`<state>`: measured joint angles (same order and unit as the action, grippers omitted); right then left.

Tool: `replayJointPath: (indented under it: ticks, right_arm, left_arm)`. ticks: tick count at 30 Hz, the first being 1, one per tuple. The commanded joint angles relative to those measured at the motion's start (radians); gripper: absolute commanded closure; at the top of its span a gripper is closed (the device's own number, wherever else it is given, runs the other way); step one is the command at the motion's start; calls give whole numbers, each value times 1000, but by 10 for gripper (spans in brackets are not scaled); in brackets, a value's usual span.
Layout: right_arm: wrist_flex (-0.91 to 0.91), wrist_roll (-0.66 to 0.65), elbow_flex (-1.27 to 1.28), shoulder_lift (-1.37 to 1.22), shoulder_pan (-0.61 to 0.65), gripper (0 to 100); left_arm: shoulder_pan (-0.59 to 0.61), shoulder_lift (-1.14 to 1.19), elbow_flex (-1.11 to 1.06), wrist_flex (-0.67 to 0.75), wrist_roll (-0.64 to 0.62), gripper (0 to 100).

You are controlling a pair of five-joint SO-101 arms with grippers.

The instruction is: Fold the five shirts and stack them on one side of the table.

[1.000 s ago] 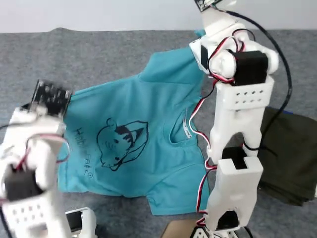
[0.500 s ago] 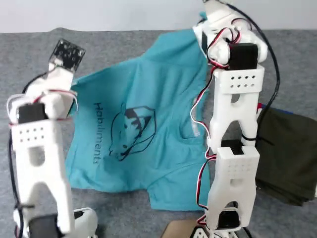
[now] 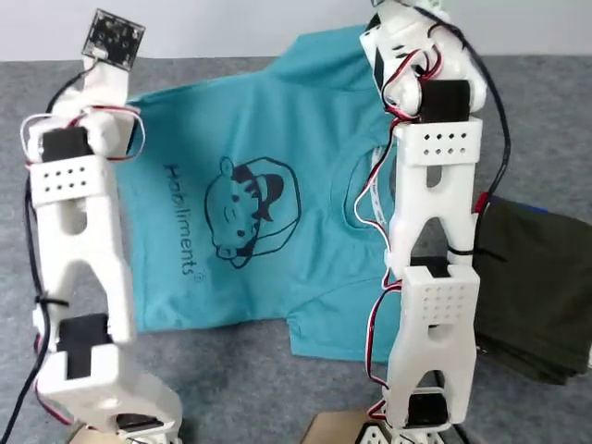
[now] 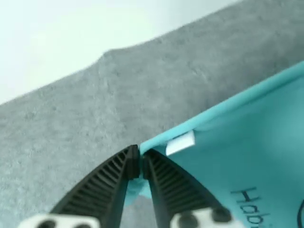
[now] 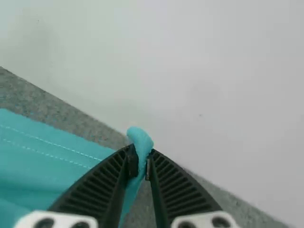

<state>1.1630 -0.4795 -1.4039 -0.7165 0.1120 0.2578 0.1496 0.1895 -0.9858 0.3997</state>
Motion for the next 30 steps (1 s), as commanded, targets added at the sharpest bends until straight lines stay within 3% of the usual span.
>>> replayJointPath:
  ticks: [1,7,13,23,30]
  right_arm:
    - [-59,-31,-17,5,-35,987]
    - [-73,-60,-17,-24,-31,987]
    - [-4,-107,-17,-71,-33,987]
    - [30,-124,-15,-67,-31,987]
    - [68,-212,-55,-33,-47,987]
  left_arm:
    - [-2,15,108,68,-11,994]
    - [3,34,165,28,-2,994]
    - [-2,58,151,-203,204,994]
    - [57,124,179,-262,224,994]
    - [109,126,305,-377,347,994]
